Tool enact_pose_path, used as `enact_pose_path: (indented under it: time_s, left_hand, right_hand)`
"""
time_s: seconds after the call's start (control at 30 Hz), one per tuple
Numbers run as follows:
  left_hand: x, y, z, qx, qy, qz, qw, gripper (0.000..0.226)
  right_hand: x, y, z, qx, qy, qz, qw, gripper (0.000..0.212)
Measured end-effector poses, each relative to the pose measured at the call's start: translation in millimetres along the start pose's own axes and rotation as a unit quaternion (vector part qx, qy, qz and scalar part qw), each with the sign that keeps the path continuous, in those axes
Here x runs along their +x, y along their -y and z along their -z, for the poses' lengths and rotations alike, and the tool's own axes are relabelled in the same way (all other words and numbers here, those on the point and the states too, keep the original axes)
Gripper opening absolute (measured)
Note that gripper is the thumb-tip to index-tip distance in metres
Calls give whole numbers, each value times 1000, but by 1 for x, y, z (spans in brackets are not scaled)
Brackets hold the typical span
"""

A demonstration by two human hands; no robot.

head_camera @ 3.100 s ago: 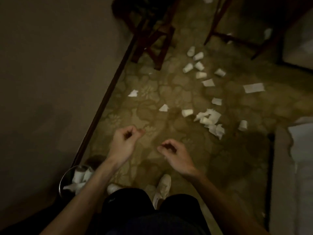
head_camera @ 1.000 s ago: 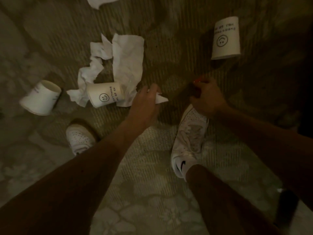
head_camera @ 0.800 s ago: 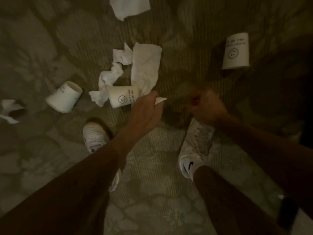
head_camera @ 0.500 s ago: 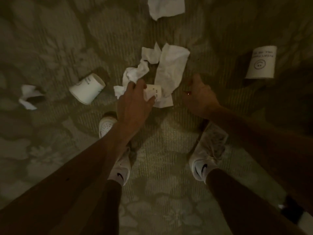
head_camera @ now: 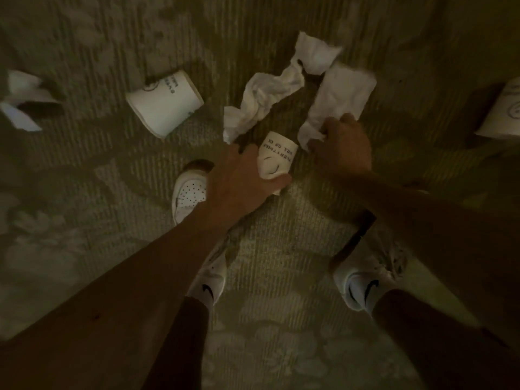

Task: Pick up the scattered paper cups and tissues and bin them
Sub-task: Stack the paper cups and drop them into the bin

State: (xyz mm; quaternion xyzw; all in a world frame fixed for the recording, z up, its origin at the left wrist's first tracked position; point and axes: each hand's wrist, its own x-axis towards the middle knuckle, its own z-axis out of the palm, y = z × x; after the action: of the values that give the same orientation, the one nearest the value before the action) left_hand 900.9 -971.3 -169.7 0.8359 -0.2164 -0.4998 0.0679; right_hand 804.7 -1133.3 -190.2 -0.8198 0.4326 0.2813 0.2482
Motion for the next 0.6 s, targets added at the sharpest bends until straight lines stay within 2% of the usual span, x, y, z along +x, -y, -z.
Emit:
enact_pose_path:
  time_s: [0.07,0.27,0.37,0.43,0.5,0.6]
  left_hand:
    - [-7,6,3,-38,7,12,999,77]
    - [-20,17,32,-163,-20,84,983,71]
    - [-26,24,49,-184,-26,99,978,74]
    - [-30,29,60,-167,-48,82,981,76]
    - [-32,35,71,-95,-91,26,991,76]
    - [-24,49,99,47,-179,-61,981,77]
  right_hand:
    - [-1,1,8,-17,-1,19,1000,38]
    - [-9,28,39,24,-20,87,996,43]
    - [1,55,45,45,-24,109,993,44]
    - [7,75,40,48,-28,129,990,39]
    - [13,93,28,35,-32,148,988,36]
    - [24,116,4,-22,9,137,990,57]
